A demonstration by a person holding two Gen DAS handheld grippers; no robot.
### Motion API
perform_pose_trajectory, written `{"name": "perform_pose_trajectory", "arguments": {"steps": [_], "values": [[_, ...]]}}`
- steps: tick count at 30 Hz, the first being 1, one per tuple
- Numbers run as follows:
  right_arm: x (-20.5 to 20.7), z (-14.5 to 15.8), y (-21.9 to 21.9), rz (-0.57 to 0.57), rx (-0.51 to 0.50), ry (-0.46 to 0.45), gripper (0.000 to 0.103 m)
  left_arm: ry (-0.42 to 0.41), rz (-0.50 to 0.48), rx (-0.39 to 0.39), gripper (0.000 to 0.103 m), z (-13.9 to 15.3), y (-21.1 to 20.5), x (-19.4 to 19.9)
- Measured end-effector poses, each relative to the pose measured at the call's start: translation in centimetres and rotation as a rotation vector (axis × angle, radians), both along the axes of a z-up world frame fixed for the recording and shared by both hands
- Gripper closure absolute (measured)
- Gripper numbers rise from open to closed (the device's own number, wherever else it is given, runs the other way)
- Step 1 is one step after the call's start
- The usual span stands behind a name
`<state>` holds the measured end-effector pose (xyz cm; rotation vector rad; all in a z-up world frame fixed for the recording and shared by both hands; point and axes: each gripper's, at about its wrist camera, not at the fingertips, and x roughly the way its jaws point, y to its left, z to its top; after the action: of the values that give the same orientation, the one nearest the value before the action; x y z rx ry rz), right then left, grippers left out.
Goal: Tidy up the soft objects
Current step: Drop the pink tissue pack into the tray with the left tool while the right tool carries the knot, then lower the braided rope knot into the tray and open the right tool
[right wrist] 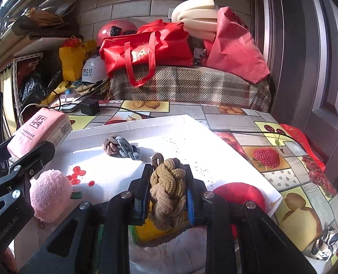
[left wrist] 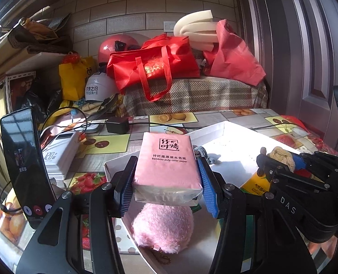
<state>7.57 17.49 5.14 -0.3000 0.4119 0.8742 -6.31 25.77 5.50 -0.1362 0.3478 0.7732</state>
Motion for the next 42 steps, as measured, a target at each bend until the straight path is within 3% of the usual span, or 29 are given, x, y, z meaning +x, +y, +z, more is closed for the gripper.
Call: {"name": "perform_pose_trajectory", "arguments": {"steps": [1,3,6,10,22,33,42], "values": [[0.0,0.0,0.0,-0.004,0.001,0.002,0.035,-0.003,0.013,-0.005,0.029,0.0,0.2,-0.1],[0.0,0.0,-0.2,-0.022,0.004,-0.003,0.014,-0.016,0.048,-0.005,0.015,0.1,0.3,-0.5],[0.2,0.1,-0.4,-0.031,0.015,0.003,0.013,-0.031,0.066,-0.003,0.000,0.1,0.4,-0.9],[0.6,0.2,-0.7,-0.057,0.025,0.014,0.001,-0.041,0.066,0.010,0.000,0.2,0.3,-1.1],[0.1,0.3,-0.5,-0.066,0.023,-0.010,0.000,-0.057,0.067,0.014,0.000,0.4,0.4,-1.6],[-1.3,0.9,-1.9,-0.096,0.080,-0.086,0.000,-0.068,0.077,0.011,0.000,0.6,-0.3,-2.5],[-3.1,0.7,-2.4,-0.085,0.043,-0.123,0.000,-0.081,0.085,0.005,0.000,0.5,-1.4,-3.6]]}}
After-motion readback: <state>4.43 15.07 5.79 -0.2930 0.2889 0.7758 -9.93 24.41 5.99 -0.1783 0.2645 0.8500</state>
